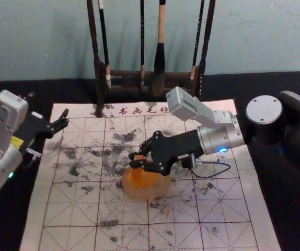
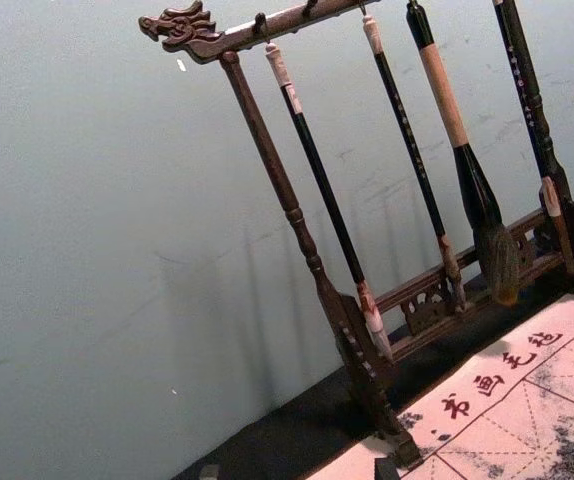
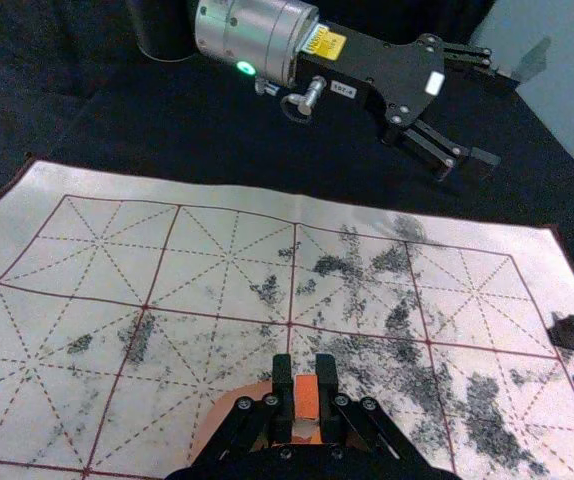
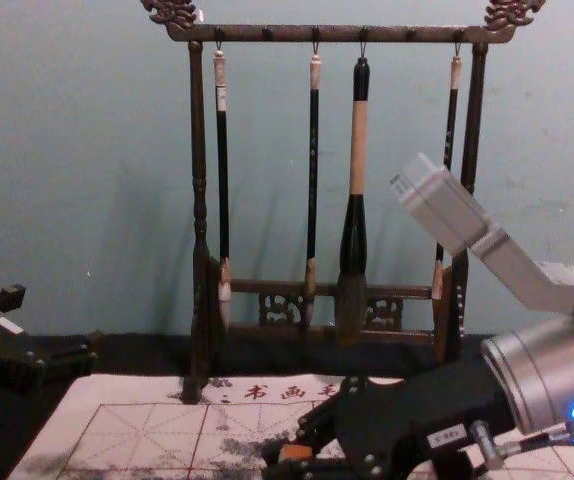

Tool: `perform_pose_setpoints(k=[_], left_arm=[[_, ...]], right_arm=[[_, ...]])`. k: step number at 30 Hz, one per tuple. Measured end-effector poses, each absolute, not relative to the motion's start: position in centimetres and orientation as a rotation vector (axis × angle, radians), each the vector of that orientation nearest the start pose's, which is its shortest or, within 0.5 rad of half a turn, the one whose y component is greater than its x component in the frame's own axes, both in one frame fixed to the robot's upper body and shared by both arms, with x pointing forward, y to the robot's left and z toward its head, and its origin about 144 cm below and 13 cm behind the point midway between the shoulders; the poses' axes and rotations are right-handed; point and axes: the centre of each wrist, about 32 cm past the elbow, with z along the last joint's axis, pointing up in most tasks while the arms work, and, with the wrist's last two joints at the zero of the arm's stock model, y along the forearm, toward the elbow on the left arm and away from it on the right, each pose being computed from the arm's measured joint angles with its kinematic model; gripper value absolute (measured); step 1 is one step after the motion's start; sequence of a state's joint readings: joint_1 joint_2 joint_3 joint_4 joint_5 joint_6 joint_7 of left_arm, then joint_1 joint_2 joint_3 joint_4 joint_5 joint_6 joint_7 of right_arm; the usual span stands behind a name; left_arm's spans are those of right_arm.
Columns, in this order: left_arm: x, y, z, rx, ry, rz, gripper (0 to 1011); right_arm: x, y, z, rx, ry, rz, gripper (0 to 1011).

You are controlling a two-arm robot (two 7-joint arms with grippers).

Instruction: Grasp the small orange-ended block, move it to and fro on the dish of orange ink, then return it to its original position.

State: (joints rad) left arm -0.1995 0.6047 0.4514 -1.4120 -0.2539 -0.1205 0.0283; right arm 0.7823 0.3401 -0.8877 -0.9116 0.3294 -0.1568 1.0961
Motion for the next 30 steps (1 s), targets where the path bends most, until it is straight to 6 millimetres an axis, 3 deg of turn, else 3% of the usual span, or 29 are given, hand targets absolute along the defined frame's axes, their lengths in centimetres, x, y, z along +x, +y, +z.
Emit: perform_pose_setpoints(k=[30], left_arm=[[48.9,31.0,114.0,0.305,-0.285,1.248,1001]], right_arm=[[61.2,-22.1,118.9,-0.462,-0.170,-0.050,133]])
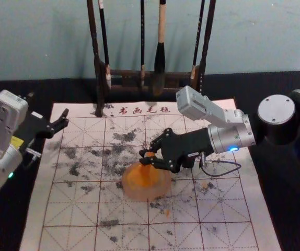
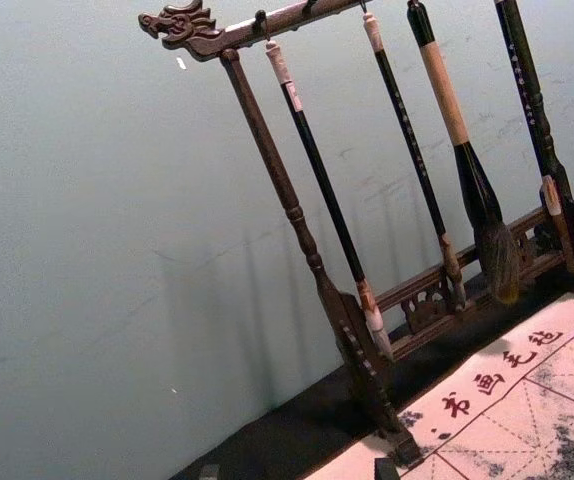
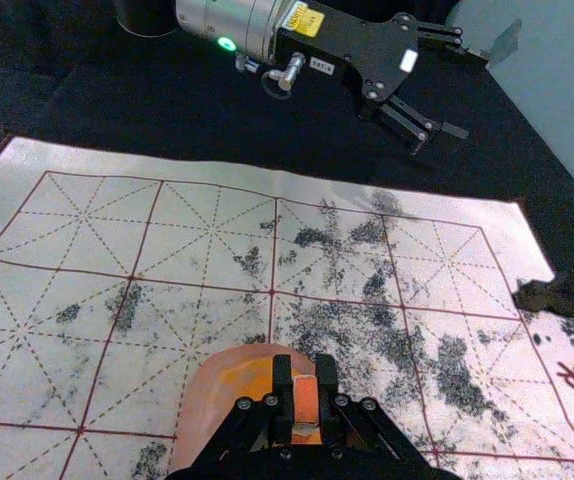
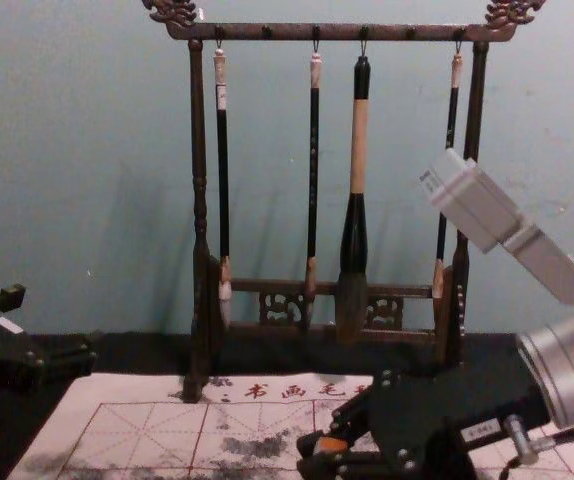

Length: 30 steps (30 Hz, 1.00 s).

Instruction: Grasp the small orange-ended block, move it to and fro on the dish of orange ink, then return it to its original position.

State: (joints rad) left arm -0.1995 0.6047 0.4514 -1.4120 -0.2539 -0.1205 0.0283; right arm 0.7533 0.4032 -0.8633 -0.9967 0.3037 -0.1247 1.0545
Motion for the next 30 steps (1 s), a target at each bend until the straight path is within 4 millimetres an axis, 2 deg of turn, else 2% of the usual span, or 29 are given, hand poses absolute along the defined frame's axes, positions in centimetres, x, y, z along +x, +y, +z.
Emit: perform_pose_setpoints(k=[30], left_arm=[[48.9,31.0,114.0,0.304,-0.285,1.248,1001]], right_arm=[[60.0,-23.4,119.3,-0.481,-0.181,-0.053,133]])
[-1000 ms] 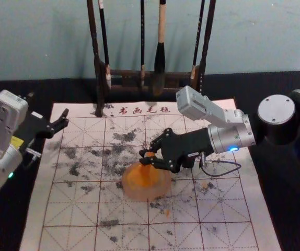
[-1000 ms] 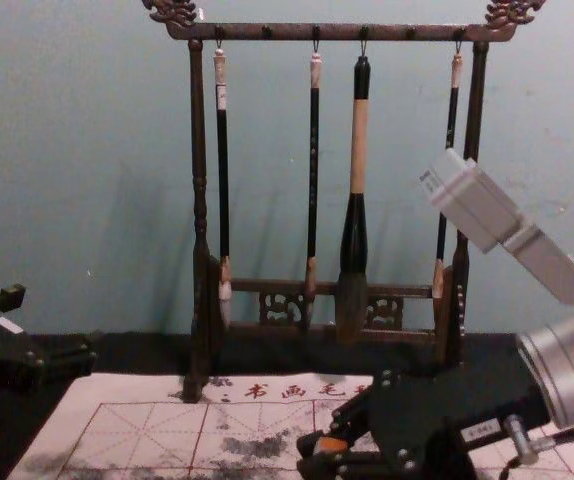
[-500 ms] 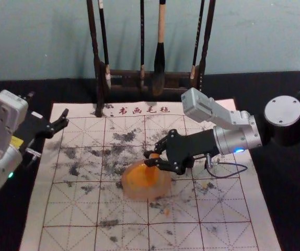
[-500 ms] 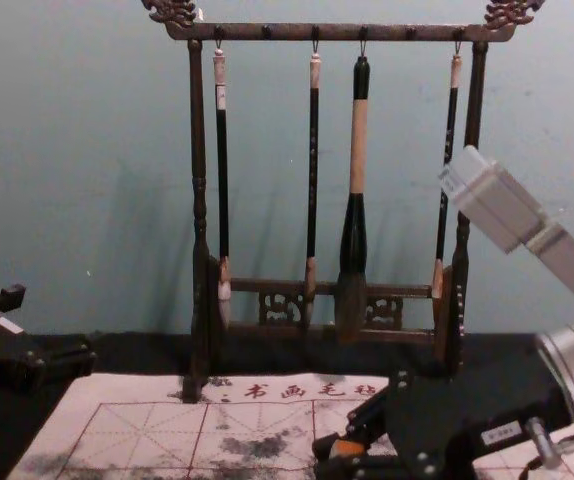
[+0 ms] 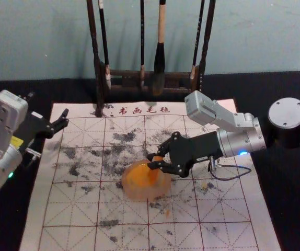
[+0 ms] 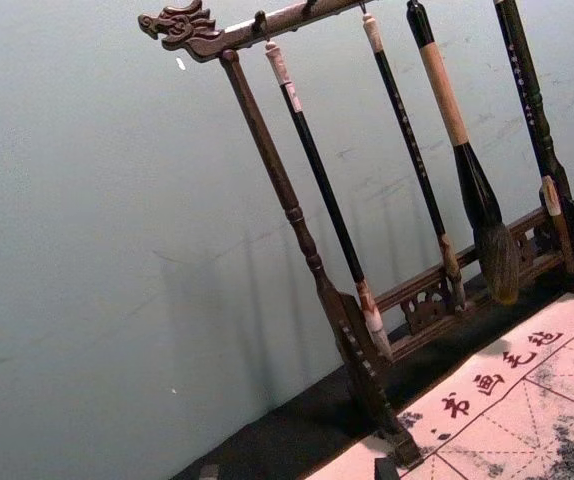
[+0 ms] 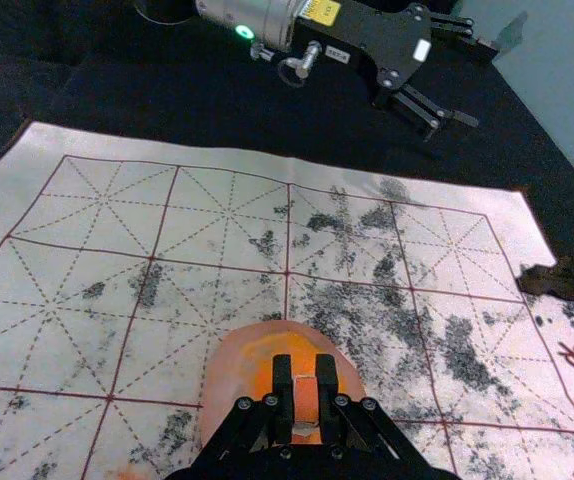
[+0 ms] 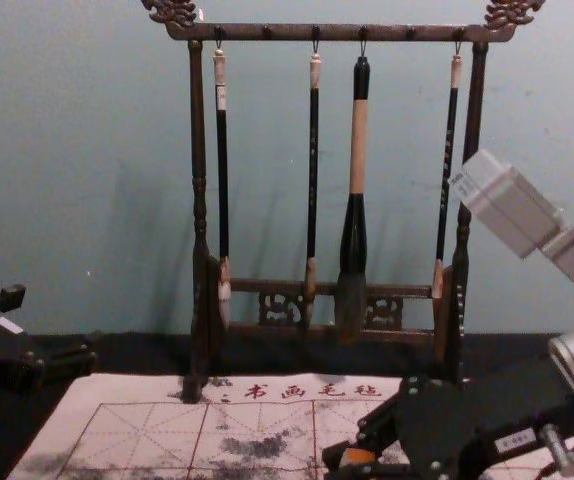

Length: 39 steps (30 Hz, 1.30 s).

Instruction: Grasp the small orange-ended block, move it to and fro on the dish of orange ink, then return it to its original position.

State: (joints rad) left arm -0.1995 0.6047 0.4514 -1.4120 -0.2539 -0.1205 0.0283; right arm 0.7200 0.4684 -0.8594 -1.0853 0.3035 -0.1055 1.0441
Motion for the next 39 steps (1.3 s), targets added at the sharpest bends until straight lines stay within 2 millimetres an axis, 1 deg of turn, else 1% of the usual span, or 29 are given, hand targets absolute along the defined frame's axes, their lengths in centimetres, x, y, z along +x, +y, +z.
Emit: perform_pose_setpoints(k=[11,19,39], left_arm=[[48.9,31.0,114.0,0.304,-0.285,1.248,1001],[48.9,31.0,114.0,0.304,-0.285,1.248,1001],[48.9,31.0,114.0,0.304,-0.285,1.248,1002]], right_arm=[[59.4,-23.3,119.2,-0.477,-0.179,-0.019,133],[59.3,-22.7,119.1,-0.474,-0.179,0.006,133],[60.6,-20.9,118.8,-0.451,-0.183,0.026,133]])
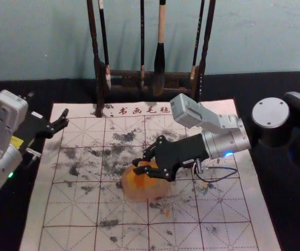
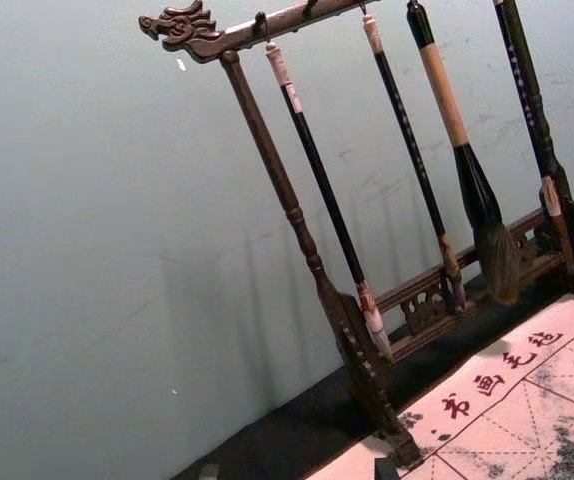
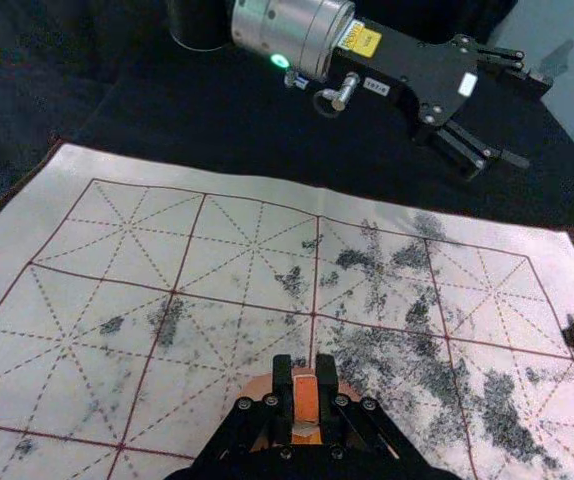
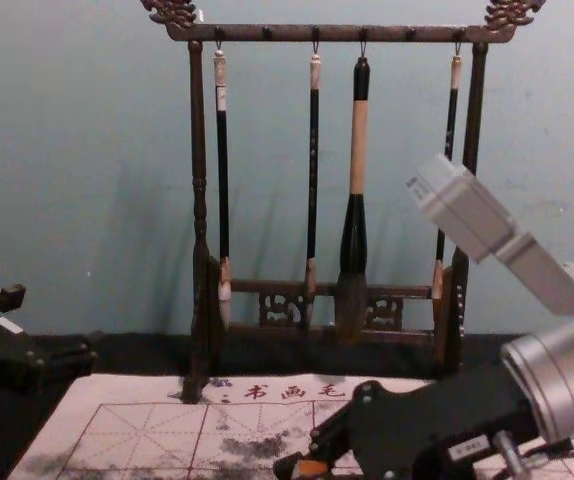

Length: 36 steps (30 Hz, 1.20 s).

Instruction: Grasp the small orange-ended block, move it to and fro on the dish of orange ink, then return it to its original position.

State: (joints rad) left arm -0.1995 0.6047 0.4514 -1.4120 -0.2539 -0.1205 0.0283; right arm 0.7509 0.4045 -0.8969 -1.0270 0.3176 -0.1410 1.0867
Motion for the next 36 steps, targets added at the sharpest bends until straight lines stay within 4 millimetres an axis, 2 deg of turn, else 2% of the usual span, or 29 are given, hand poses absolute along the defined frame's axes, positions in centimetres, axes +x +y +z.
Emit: perform_pose_setpoints(k=[15,36], left_arm=[[48.9,31.0,114.0,0.305,-0.285,1.248,1001],[48.9,31.0,114.0,0.304,-0.285,1.248,1001]], right_arm=[[61.8,-20.4,118.8,-0.440,-0.192,0.016,133],[61.6,-21.4,119.2,-0.460,-0.203,-0.017,133]])
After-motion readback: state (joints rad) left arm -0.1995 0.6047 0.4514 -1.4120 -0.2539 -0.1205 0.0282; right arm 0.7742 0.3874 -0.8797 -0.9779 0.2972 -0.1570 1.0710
